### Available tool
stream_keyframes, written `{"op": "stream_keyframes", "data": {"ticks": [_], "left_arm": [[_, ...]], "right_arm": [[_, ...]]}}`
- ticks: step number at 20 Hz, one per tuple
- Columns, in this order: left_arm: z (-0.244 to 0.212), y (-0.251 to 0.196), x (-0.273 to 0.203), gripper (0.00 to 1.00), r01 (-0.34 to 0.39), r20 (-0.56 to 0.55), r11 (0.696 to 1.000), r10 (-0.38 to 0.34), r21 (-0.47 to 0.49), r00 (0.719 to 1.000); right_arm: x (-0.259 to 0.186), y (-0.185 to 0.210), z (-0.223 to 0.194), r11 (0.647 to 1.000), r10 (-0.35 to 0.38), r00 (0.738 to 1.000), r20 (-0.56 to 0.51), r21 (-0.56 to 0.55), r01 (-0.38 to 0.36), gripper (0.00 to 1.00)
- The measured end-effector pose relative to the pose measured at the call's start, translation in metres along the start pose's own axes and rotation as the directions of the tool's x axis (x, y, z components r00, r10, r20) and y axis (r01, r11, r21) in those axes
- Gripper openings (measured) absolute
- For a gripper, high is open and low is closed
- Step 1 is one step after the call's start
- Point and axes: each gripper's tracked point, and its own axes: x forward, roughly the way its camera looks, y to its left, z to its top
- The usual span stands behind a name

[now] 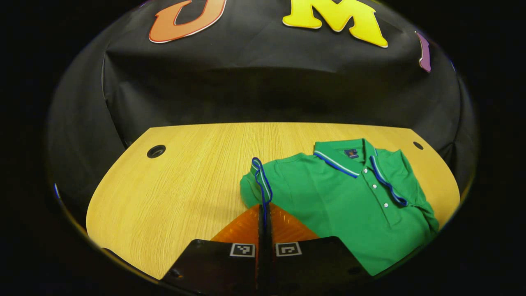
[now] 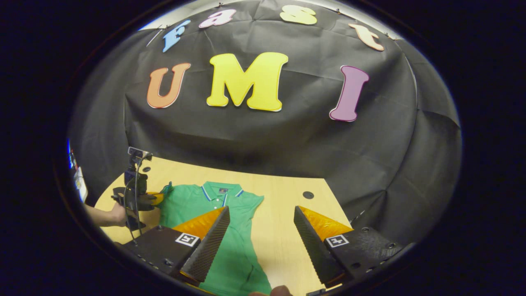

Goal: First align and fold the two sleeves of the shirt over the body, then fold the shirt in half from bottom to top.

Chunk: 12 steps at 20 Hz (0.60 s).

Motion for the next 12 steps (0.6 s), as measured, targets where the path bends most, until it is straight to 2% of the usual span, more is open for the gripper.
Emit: {"op": "stream_keyframes", "data": {"ticks": [3, 6, 9, 11, 12], "left_arm": [[0.035, -0.015, -0.009, 0.05, 0.011, 0.059, 1.000, -0.012, 0.013, 0.998], [0.058, -0.054, -0.012, 0.05, 0.053, 0.083, 0.998, -0.054, 0.016, 0.995], [0.071, -0.111, -0.018, 0.06, 0.138, 0.084, 0.990, -0.139, 0.011, 0.987], [0.085, -0.146, -0.031, 0.06, 0.218, 0.127, 0.976, -0.214, -0.020, 0.969], [0.092, -0.158, -0.039, 0.11, 0.245, 0.155, 0.969, -0.237, -0.032, 0.959]], "right_arm": [[-0.005, -0.004, 0.000, 1.000, -0.001, 1.000, 0.013, 0.018, 0.001, 0.95], [-0.014, -0.013, -0.001, 0.999, -0.014, 0.999, 0.034, 0.047, 0.012, 0.95], [-0.025, -0.027, -0.002, 0.997, -0.039, 0.998, 0.050, 0.066, 0.036, 0.96], [-0.031, -0.035, -0.002, 0.996, -0.053, 0.997, 0.063, 0.082, 0.047, 0.95], [-0.034, -0.037, -0.002, 0.995, -0.054, 0.996, 0.068, 0.090, 0.048, 0.95]]}}
